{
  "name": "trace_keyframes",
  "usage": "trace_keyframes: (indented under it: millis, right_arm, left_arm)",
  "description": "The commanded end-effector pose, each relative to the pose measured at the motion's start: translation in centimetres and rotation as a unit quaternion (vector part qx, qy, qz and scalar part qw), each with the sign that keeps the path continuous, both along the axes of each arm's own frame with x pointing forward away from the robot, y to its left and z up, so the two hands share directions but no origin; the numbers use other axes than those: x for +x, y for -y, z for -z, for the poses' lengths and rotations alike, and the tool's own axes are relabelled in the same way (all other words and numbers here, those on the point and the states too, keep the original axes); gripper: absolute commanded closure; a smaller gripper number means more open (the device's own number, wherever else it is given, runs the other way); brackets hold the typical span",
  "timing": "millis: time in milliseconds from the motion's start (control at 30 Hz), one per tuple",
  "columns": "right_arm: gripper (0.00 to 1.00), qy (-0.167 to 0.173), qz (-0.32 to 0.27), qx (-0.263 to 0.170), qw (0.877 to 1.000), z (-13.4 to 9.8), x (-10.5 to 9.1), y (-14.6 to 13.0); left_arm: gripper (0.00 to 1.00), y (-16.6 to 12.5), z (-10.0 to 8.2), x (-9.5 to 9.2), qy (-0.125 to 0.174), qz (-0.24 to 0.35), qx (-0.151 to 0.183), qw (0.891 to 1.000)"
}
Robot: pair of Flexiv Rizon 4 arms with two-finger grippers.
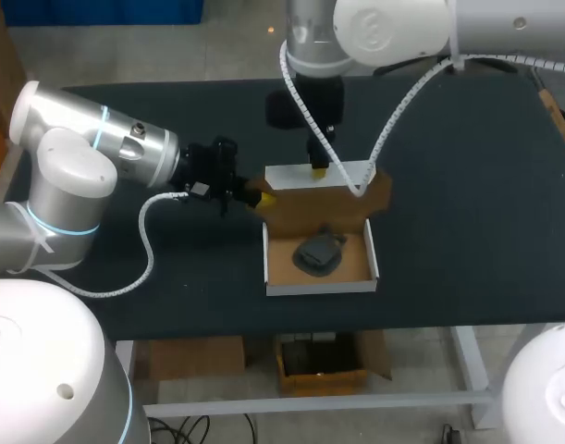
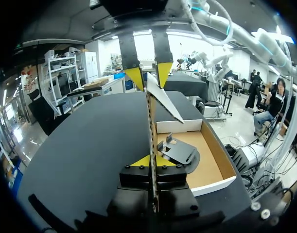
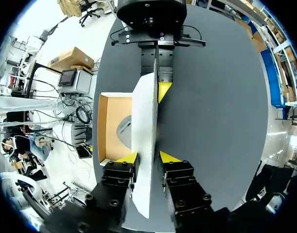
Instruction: Assemble the packaging by folding the flat box into shape, placing the metal phone stand inside, and closing the box properly
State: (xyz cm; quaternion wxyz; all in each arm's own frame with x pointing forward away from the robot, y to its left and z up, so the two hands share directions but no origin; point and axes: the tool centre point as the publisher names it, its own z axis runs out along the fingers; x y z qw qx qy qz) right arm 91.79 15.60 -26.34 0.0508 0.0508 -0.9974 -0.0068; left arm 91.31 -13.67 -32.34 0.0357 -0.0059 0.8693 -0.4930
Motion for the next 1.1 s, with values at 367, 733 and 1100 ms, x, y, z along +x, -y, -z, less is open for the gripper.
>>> trace_keyframes:
  millis: [367,733,1100]
  right_arm:
    - [0.0,-0.004,0.038,0.073,0.997,-3.8,1.6,2.3]
    - [0.0,0.02,0.139,0.055,0.989,-6.3,3.9,3.6]
    - [0.0,0.02,0.139,0.055,0.989,-6.3,3.9,3.6]
  left_arm:
    - [1.0,0.0,0.0,0.0,0.0,0.001,0.0,1.0]
    - [1.0,0.0,0.0,0.0,0.0,0.001,0.0,1.0]
    - [1.0,0.0,0.0,0.0,0.0,0.001,0.0,1.0]
